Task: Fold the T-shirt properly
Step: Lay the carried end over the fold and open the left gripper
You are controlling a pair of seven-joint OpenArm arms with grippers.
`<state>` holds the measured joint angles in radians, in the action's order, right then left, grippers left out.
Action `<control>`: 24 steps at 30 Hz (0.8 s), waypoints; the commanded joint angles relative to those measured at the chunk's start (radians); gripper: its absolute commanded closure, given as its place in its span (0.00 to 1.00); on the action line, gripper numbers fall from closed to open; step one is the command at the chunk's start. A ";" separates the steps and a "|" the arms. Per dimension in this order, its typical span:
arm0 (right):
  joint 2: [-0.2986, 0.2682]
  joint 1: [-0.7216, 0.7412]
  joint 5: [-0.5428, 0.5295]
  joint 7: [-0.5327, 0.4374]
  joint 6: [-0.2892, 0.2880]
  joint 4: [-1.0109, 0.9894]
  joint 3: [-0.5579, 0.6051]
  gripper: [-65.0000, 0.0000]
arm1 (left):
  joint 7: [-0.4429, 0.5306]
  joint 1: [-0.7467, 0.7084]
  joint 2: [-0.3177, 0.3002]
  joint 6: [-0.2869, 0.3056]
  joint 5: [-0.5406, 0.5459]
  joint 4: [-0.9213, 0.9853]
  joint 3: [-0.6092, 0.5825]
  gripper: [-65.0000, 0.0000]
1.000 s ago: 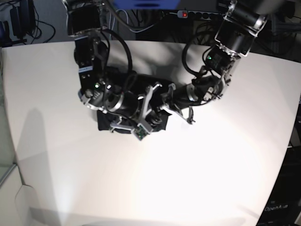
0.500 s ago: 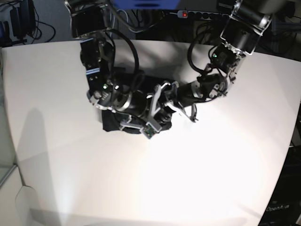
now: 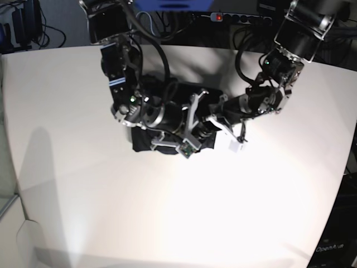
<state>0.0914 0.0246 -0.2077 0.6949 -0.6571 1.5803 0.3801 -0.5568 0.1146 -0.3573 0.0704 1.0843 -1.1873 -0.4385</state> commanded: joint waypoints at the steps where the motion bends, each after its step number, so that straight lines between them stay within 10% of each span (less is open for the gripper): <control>1: 0.000 0.005 -0.025 -0.007 -0.041 0.030 0.000 0.99 | 0.004 -0.003 -0.033 -0.152 -0.066 0.011 0.010 0.98; 24: 0.000 0.005 -0.023 -0.007 -0.041 0.029 -0.002 0.99 | -0.004 -0.039 -0.029 -0.146 -0.062 -0.371 0.000 0.98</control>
<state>0.0803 0.0189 -0.2150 0.7029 -0.6758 1.5990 0.3721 -0.5804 0.0517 -0.3962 -0.1123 0.9886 -1.5261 -0.4400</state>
